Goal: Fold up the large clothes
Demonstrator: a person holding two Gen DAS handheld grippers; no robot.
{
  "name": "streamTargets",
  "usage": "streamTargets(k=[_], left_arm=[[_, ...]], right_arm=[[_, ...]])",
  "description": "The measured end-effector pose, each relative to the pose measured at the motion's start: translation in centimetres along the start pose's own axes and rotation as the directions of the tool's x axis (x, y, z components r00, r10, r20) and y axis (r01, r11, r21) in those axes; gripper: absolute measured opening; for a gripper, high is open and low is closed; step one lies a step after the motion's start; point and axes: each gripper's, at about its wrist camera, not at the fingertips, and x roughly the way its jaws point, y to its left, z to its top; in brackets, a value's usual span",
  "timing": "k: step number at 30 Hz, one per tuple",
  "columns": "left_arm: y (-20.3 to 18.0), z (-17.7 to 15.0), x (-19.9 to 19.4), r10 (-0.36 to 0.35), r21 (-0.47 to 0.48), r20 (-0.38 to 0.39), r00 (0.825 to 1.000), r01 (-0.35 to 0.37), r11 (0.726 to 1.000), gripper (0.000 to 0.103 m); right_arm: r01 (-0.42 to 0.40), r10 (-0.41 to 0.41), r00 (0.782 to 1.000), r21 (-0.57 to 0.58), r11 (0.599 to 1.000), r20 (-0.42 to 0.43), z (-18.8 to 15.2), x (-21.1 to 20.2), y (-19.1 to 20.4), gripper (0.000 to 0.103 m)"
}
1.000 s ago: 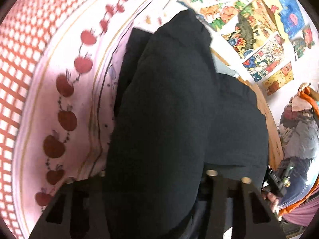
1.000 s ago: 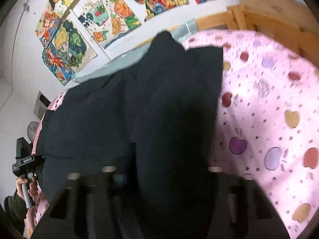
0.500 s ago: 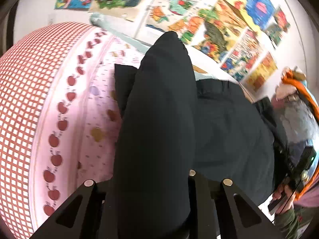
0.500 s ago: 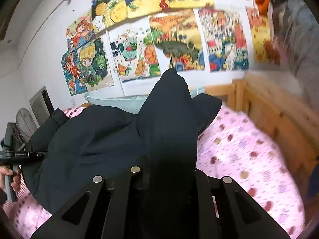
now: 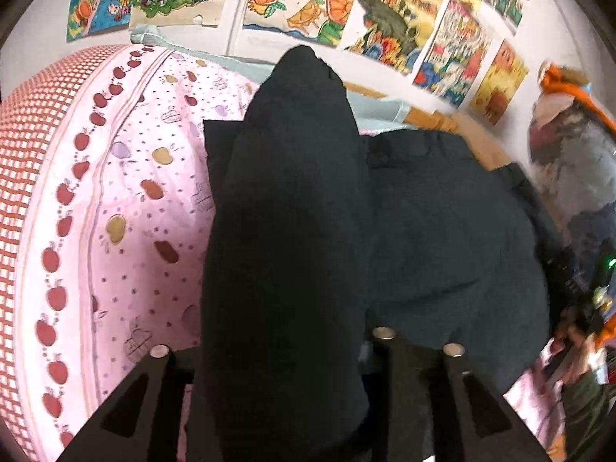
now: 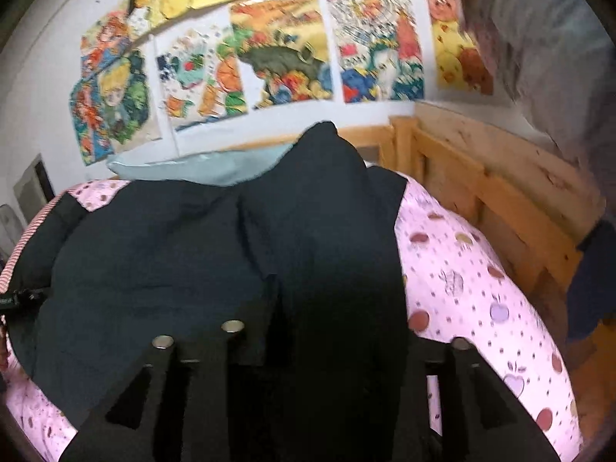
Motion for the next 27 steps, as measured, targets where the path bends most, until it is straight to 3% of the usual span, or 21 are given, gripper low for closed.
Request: streamTargets(k=[1,3,5,7,8,9,10,11,14,21,27], left_arm=[[0.2,-0.5,-0.1,0.025,0.006,-0.008,1.000,-0.025,1.000,0.042],[0.1,-1.1,-0.2,0.096,0.001,-0.015,0.995,-0.096,0.995,0.065],[-0.2,-1.3,-0.4,0.156,-0.001,0.005,0.988,-0.156,0.988,0.067],[-0.8,-2.0,-1.3,0.208,0.011,0.068,0.976,-0.209,0.978,0.071],[-1.1,-2.2,-1.8,0.236,0.022,0.097,0.967,-0.239,0.971,0.079],[-1.5,-2.6,-2.5,0.270,0.032,0.145,0.952,-0.277,0.960,0.093],[-1.9,-3.0,-3.3,0.292,0.038,0.193,0.937,-0.304,0.952,0.098],[-2.7,-3.8,-4.7,0.306,0.045,0.270,0.913,-0.330,0.943,0.101],[-3.8,-5.5,-7.7,0.288,0.054,0.379,0.879,-0.331,0.942,0.103],[-8.3,-8.5,-11.4,0.214,0.092,0.503,0.837,-0.299,0.950,0.103],[-10.3,-11.5,-13.7,0.193,0.106,0.539,0.820,-0.294,0.950,0.103]], right_arm=[[0.016,-0.016,1.000,0.005,1.000,-0.010,-0.1,0.2,0.0,0.053],[0.077,-0.077,0.997,0.003,0.997,-0.026,-0.4,0.4,0.4,0.074],[0.194,-0.193,0.981,-0.029,0.981,0.022,-0.7,-0.5,1.2,0.084],[0.229,-0.224,0.971,-0.060,0.972,0.080,-1.0,-1.8,1.9,0.094],[0.221,-0.214,0.972,-0.065,0.973,0.095,-1.1,-2.5,2.3,0.095],[0.200,-0.192,0.976,-0.073,0.977,0.103,-1.3,-3.2,2.8,0.097],[0.176,-0.166,0.980,-0.089,0.980,0.105,-1.6,-3.8,3.6,0.098],[0.164,-0.153,0.982,-0.099,0.981,0.110,-1.8,-4.3,4.0,0.098],[0.126,-0.108,0.983,-0.115,0.985,0.150,-3.0,-6.5,5.5,0.101],[0.056,-0.030,0.974,-0.109,0.993,0.225,-5.4,-11.2,6.8,0.101],[0.010,0.023,0.967,-0.128,0.992,0.255,-6.6,-14.6,8.1,0.101]])
